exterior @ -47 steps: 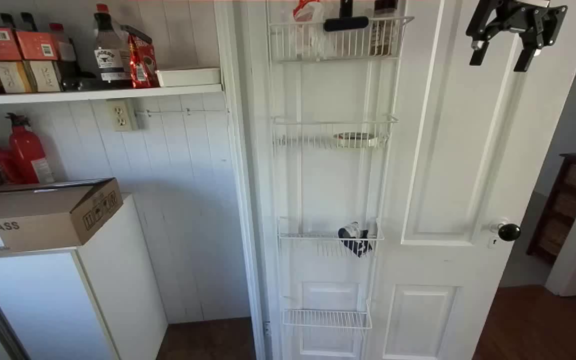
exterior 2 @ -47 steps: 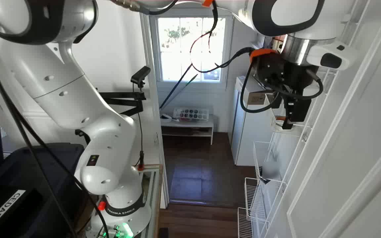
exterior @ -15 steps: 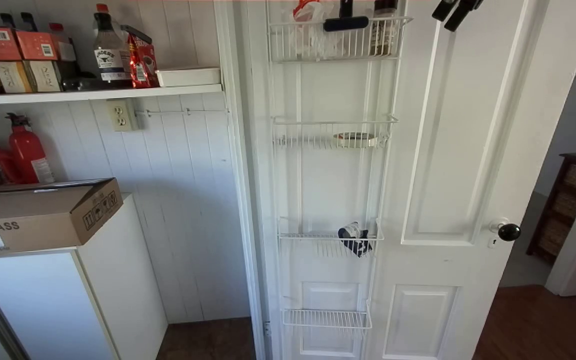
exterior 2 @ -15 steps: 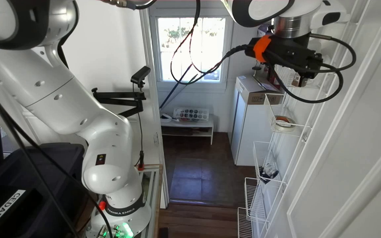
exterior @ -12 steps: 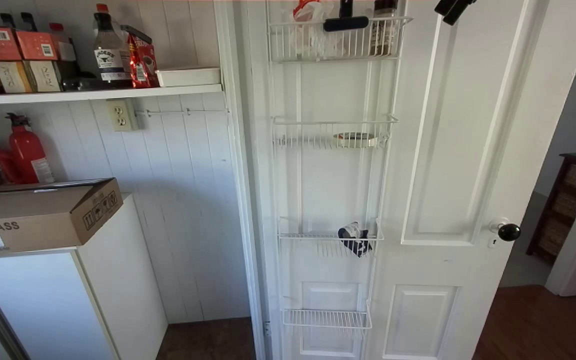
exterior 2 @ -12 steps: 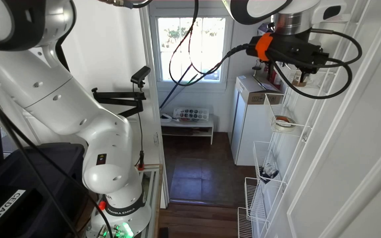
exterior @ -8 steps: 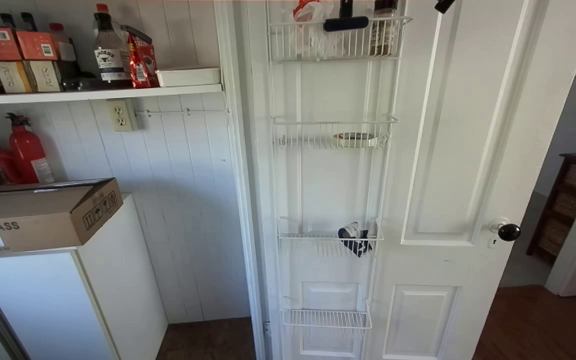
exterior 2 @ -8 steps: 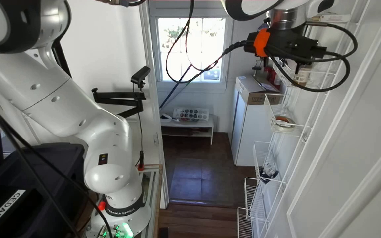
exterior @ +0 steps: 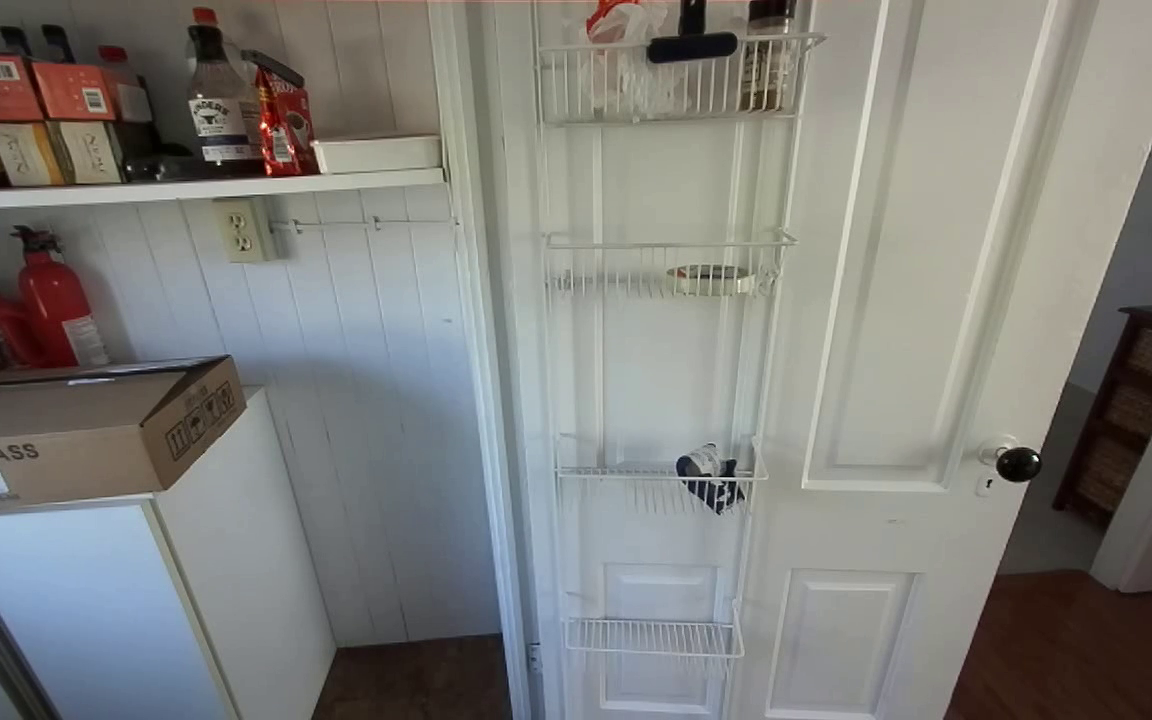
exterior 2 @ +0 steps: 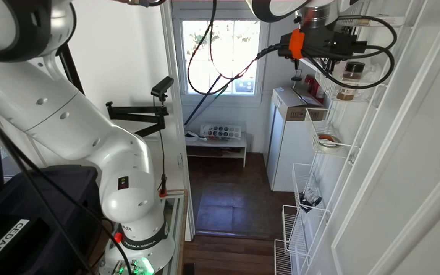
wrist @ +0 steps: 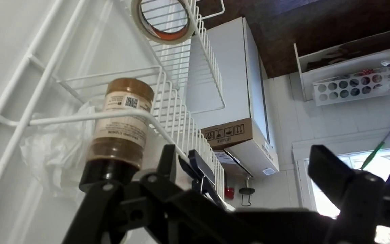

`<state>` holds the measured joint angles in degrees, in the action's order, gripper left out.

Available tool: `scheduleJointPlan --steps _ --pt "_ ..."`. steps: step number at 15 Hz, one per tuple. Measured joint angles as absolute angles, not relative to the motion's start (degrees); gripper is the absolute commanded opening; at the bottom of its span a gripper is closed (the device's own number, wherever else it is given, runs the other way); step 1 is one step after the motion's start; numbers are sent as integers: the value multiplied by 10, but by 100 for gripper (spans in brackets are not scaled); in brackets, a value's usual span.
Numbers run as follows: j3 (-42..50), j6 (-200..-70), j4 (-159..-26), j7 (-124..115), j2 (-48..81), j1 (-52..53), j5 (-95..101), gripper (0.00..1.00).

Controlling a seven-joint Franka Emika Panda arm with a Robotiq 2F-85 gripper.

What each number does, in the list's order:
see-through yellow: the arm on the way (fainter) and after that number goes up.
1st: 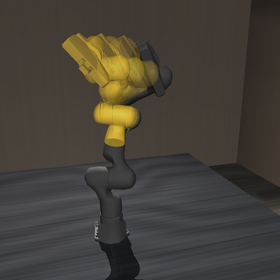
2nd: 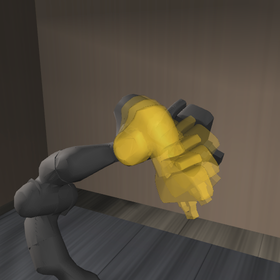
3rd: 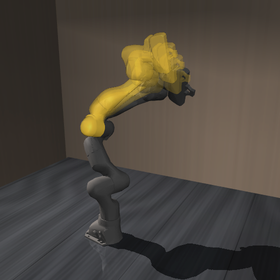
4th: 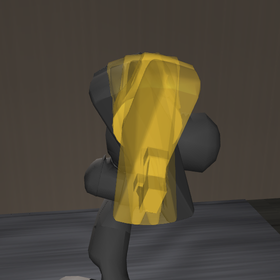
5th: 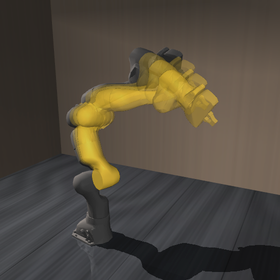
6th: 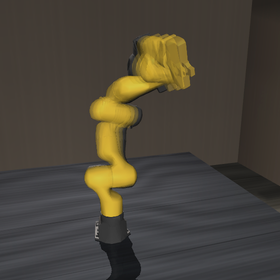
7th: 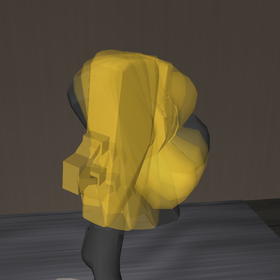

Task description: Place the clip on the middle shelf

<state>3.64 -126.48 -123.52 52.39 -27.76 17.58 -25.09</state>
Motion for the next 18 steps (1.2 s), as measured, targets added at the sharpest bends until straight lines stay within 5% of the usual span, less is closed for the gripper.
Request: scheduleJointPlan --steps 18 --pt "17 -1405 -1248 620 -235 217 -281 100"
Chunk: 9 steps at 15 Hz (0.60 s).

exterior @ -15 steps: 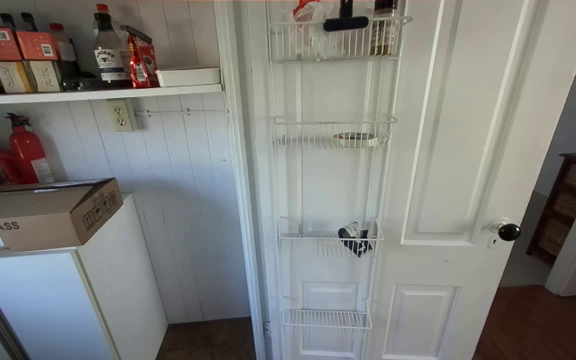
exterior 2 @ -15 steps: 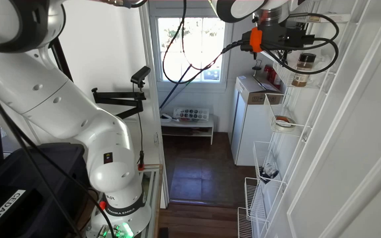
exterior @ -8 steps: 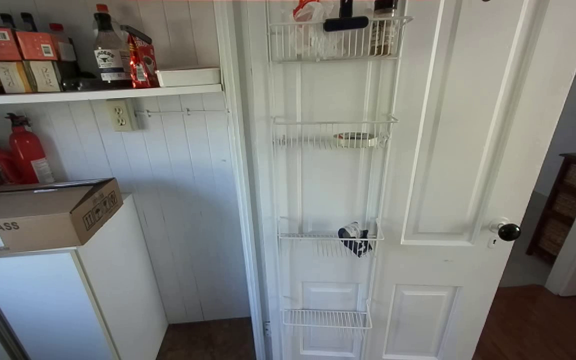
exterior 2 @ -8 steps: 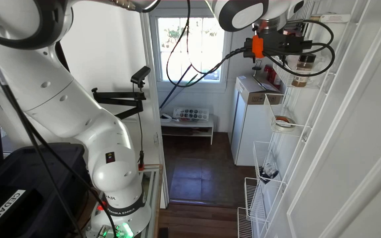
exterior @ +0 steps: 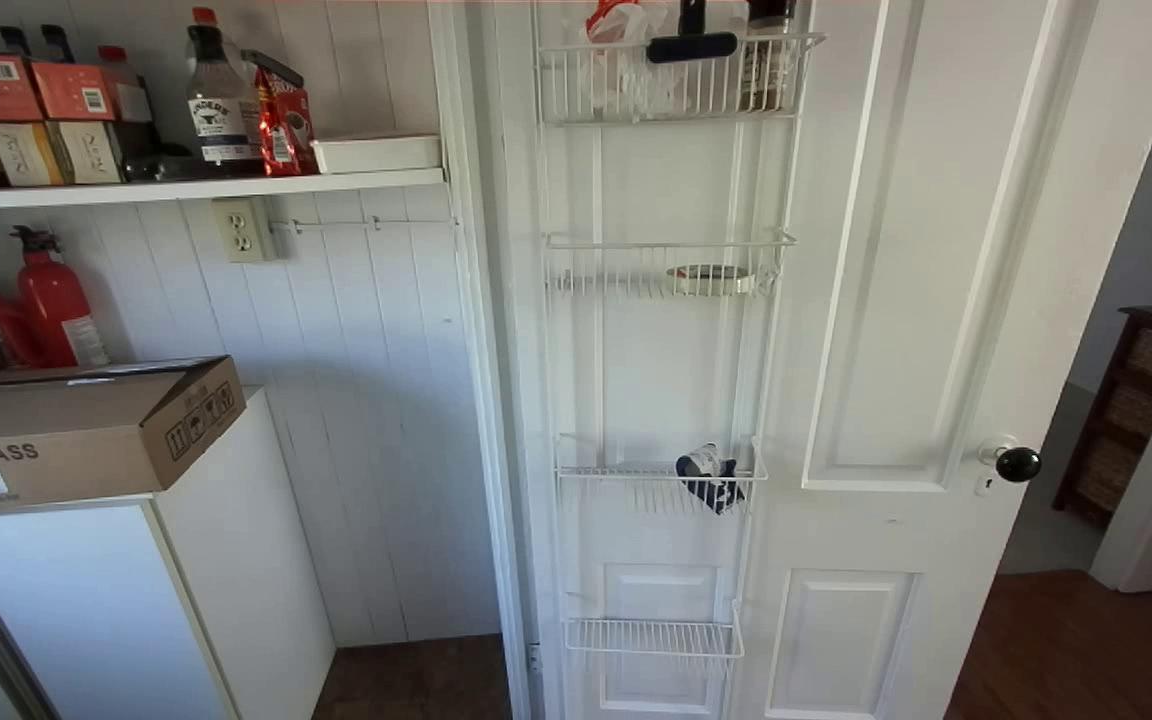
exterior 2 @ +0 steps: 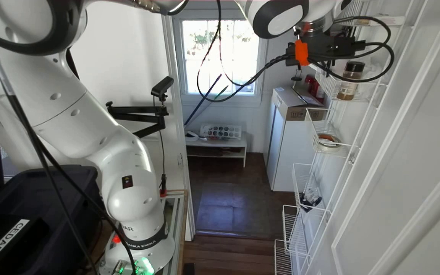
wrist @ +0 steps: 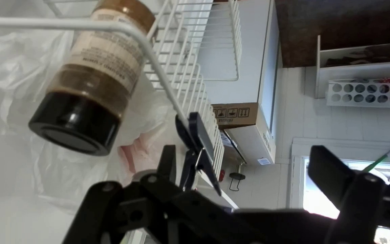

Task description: Place the clip on the middle shelf

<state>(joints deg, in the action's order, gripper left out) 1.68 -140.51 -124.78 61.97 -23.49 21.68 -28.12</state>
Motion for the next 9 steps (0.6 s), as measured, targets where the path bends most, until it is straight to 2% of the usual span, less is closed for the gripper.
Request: scheduleJointPlan --steps 9 --pt "21 -1548 -1262 713 -210 262 -356 100"
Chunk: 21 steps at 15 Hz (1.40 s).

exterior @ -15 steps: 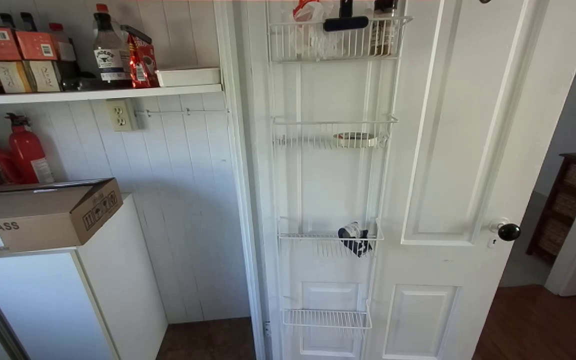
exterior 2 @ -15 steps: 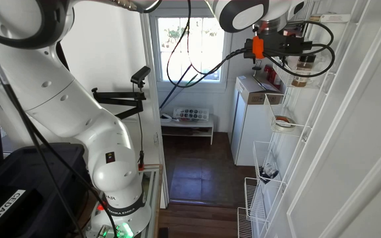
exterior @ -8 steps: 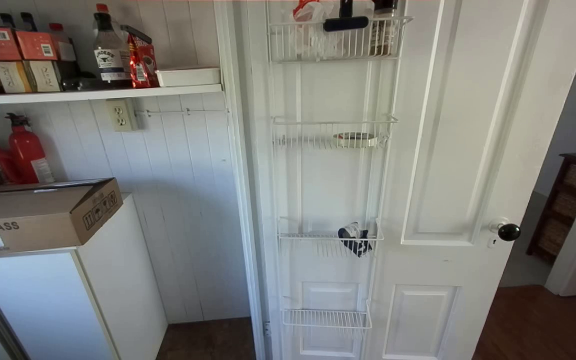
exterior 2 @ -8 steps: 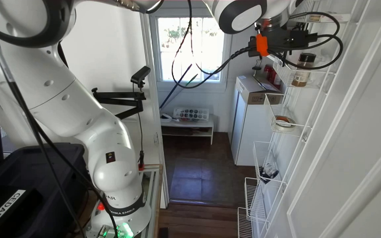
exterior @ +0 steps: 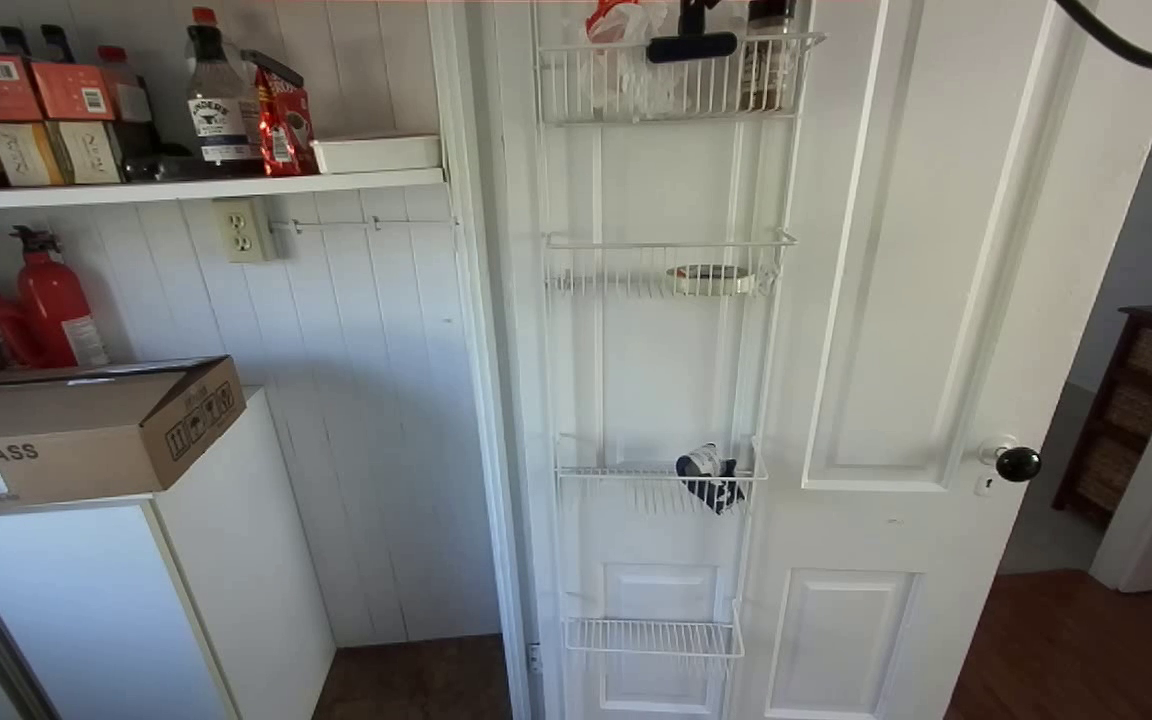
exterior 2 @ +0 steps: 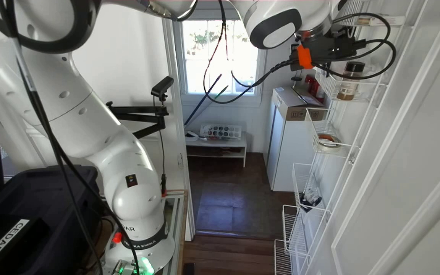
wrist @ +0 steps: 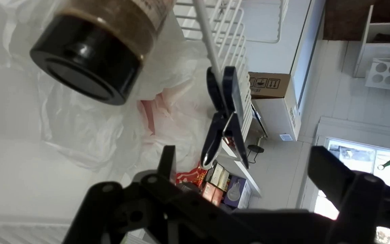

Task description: Place the clip on the middle shelf

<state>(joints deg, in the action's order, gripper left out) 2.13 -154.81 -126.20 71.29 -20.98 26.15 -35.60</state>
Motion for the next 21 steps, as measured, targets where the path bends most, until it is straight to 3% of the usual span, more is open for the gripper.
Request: scheduleJointPlan --steps 4,5,6,11,17,19,21 --pt "30 -1571 -1262 763 -206 273 -387 59" --pt "34 -1571 -1262 773 -206 275 -391 54" --pt "38 -1571 -1262 780 -206 276 -394 86" --pt "55 -1571 -1262 820 -206 289 -412 100" --pt "84 -1571 -1263 898 -205 325 -459 98" --pt "92 -1571 -1263 922 -205 334 -474 73" --pt "100 -1571 -1263 943 -205 343 -488 59"
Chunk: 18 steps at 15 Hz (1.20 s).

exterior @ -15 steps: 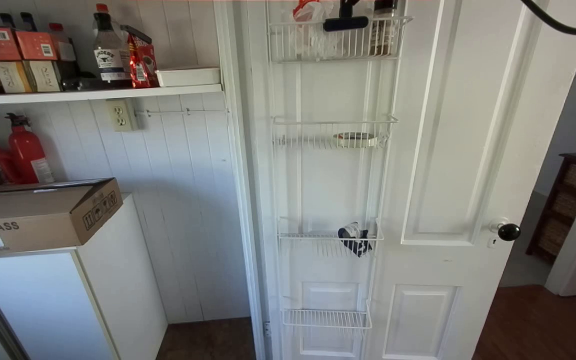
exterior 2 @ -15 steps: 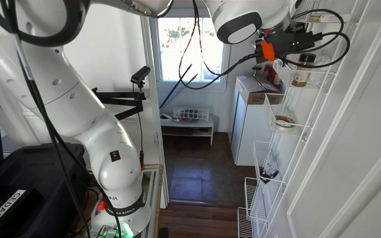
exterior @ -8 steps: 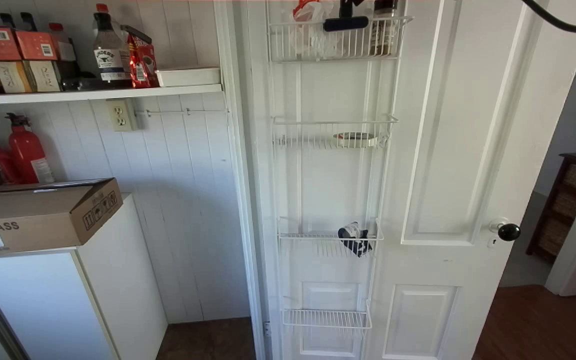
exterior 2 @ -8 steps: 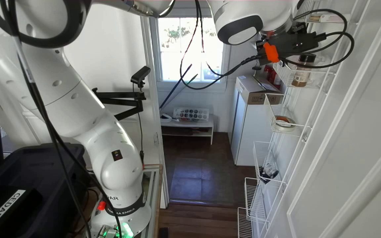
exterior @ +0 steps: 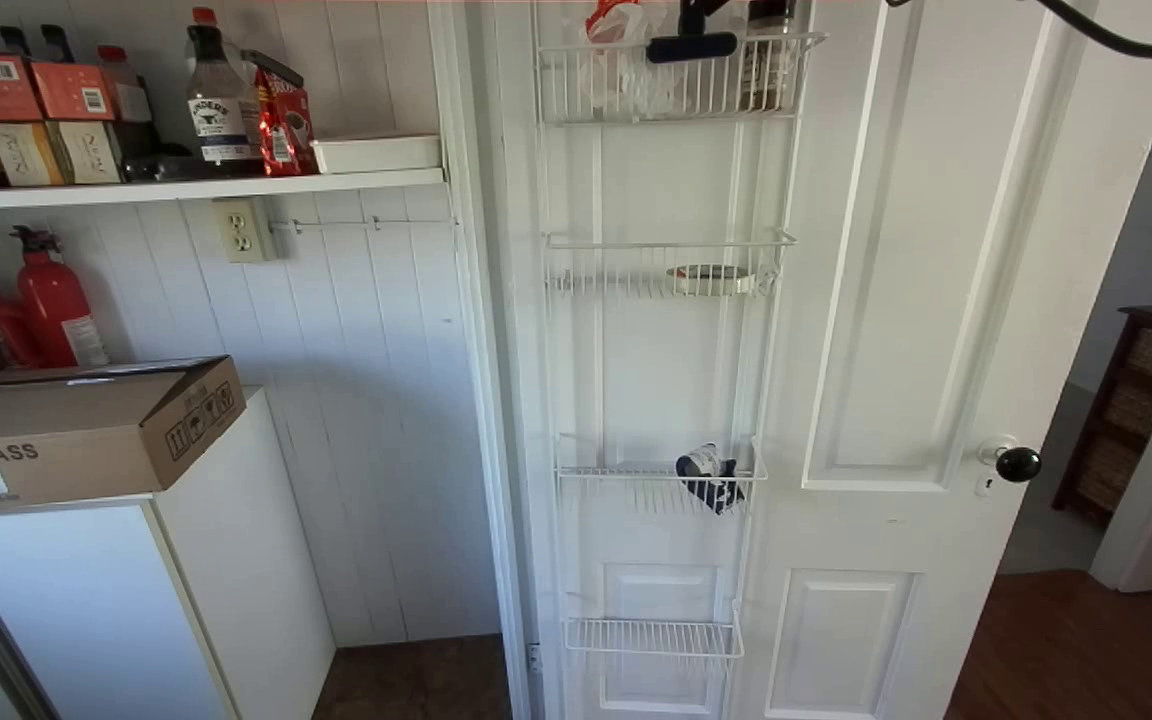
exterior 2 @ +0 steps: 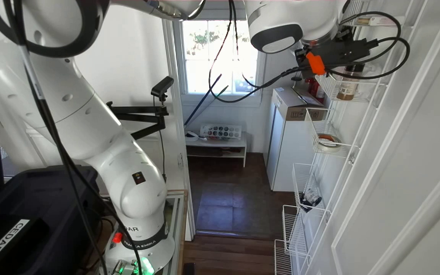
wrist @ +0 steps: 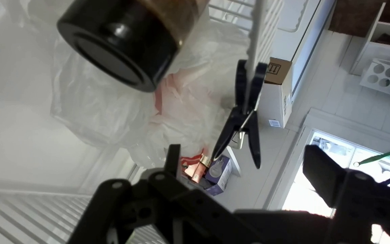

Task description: Place the clip on the middle shelf

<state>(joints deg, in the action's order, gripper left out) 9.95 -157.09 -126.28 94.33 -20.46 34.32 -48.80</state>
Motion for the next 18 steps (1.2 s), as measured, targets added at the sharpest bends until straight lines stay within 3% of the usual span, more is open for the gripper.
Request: scheduleJointPlan --steps 8,10,18 --pt "117 -1571 -1263 987 -204 361 -515 5" --pt "120 -1570 -1263 990 -204 363 -516 0" --pt "124 -1568 -1263 991 -204 367 -518 3"
